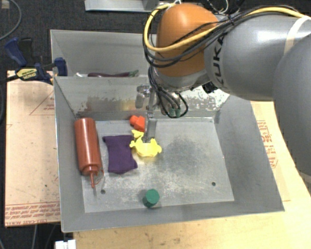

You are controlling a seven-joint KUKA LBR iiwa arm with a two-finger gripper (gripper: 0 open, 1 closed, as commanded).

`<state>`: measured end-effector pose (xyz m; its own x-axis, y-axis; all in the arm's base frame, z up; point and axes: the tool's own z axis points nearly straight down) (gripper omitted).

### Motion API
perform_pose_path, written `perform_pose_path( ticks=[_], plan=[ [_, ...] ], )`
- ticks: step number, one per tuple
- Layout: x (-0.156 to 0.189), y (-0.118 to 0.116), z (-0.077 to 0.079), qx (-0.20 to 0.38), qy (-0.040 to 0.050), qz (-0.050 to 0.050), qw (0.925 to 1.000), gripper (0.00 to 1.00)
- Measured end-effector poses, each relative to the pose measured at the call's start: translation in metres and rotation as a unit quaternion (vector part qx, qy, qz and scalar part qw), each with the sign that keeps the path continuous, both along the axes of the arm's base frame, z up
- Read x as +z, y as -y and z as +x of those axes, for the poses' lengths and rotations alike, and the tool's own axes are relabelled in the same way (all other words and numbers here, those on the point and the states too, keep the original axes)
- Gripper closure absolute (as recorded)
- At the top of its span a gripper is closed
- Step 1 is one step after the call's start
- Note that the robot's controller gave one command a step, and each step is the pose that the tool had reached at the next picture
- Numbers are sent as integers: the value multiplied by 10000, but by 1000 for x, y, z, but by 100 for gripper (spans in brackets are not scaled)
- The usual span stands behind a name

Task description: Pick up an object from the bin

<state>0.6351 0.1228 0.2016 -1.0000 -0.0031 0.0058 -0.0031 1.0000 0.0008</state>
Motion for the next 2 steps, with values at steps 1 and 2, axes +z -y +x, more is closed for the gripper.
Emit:
perform_pose_path(
  ticks=[1, 2],
  plan=[
    [5, 0, 1, -8, 36, 4, 10000, 0],
    [-4, 5, -3, 445, 64, 10, 9990, 0]
  ],
)
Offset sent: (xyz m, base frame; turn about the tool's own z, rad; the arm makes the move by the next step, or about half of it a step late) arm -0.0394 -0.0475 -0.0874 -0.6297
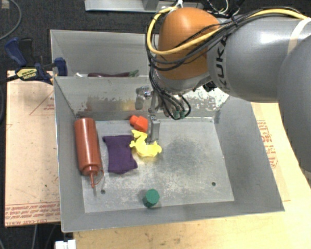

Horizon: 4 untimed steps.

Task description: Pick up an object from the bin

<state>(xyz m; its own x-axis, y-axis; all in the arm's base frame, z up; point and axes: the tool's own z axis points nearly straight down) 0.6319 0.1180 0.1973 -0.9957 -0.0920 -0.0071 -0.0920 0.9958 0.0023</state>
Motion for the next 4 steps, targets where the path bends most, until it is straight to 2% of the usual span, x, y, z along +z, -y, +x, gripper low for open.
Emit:
perform_pose_path(
  ticks=[1, 2, 3, 4],
  plan=[
    [-11, 4, -3, 365, 5, -3, 9993, 0],
    [-22, 5, -26, 1347, -42, -12, 9909, 0],
    [-47, 6, -21, 249, 47, 10, 9997, 0],
    [-78, 14, -15, 84, -12, 2, 10000, 0]
  ],
)
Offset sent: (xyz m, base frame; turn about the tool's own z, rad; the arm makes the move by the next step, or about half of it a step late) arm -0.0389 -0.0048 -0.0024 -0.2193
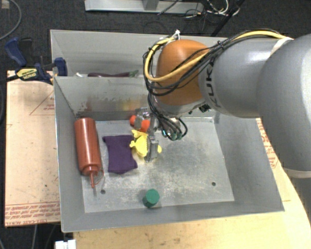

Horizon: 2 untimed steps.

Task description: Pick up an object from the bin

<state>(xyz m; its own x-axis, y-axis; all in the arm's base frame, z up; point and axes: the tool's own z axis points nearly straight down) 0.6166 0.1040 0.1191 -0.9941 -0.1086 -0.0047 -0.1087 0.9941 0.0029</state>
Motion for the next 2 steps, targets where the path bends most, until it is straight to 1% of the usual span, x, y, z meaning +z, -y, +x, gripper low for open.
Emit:
perform_pose_path(
  ticks=[1, 2],
  plan=[
    [-49, 22, 19, 2548, -6, -5, 9670, 100],
    [-49, 22, 19, 2548, -6, -4, 9670, 100]
  ],
)
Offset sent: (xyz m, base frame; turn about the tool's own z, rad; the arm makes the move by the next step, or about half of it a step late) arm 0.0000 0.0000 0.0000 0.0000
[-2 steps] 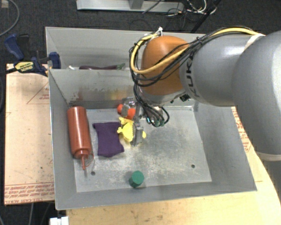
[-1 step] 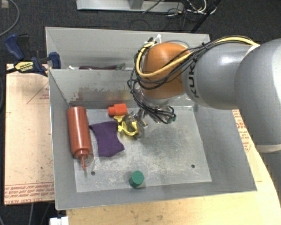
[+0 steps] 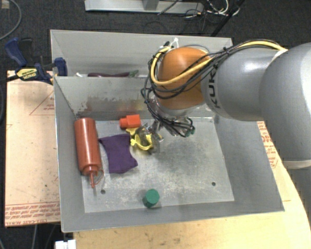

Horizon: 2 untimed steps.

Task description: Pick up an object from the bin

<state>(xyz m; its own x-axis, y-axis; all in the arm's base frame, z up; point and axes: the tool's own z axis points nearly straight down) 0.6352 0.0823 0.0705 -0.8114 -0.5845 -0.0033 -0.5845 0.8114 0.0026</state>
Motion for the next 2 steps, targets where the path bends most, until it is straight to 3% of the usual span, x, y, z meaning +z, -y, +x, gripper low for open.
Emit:
perform_pose_path(
  ticks=[1, 2],
  plan=[
    [104, -10, -14, -142, 15, 12, 9999, 100],
    [104, -10, -14, -143, 14, 12, 9999, 100]
  ],
)
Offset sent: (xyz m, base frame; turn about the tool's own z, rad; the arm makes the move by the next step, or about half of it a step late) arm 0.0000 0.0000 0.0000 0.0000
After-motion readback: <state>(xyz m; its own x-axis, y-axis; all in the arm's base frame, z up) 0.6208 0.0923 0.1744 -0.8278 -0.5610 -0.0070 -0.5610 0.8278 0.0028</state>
